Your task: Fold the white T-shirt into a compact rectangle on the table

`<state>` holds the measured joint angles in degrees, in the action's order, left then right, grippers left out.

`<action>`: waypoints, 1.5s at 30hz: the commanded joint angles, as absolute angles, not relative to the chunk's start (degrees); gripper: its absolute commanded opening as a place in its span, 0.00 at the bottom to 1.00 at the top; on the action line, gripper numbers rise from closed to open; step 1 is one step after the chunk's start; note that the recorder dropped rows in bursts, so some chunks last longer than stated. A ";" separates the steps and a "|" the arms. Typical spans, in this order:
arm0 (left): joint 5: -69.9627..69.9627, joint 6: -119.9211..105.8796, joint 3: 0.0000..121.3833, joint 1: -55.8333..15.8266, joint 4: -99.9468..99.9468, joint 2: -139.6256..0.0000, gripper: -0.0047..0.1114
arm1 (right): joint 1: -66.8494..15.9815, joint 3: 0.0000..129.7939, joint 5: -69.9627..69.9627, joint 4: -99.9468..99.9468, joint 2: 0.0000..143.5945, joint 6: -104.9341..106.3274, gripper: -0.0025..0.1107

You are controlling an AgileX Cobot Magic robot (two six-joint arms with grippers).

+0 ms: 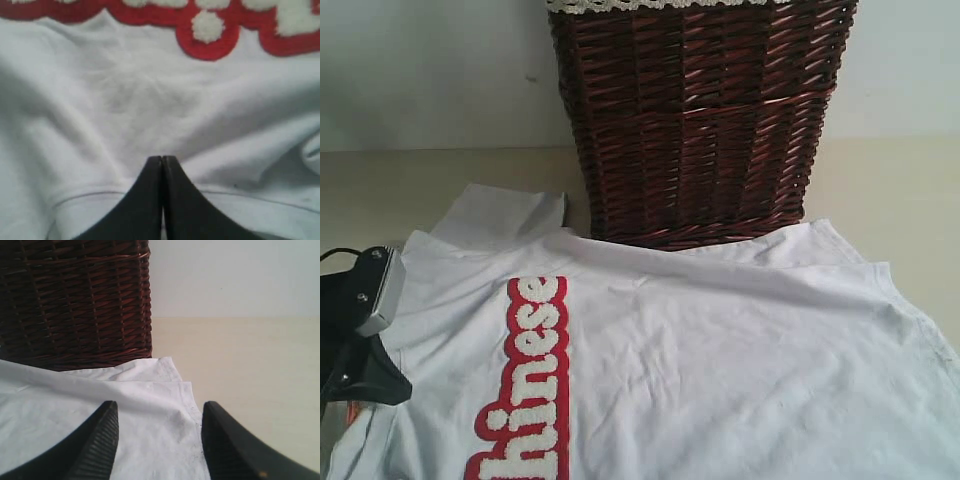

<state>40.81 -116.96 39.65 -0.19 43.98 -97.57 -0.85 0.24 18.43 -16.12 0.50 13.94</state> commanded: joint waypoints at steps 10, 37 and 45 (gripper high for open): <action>69.96 -120.23 36.49 -0.77 43.41 -88.75 0.34 | -0.69 0.00 17.93 -16.18 0.59 14.45 0.47; 47.68 -120.23 28.90 -16.62 43.52 -94.19 0.13 | -0.69 0.00 17.93 -16.18 0.59 14.45 0.47; 47.91 -120.23 28.90 -16.62 53.25 -94.20 0.04 | -0.69 0.00 17.93 -16.18 0.59 14.45 0.47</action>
<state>46.56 -120.07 29.15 -16.32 49.90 -94.07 -0.85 0.24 18.43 -16.12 0.50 13.94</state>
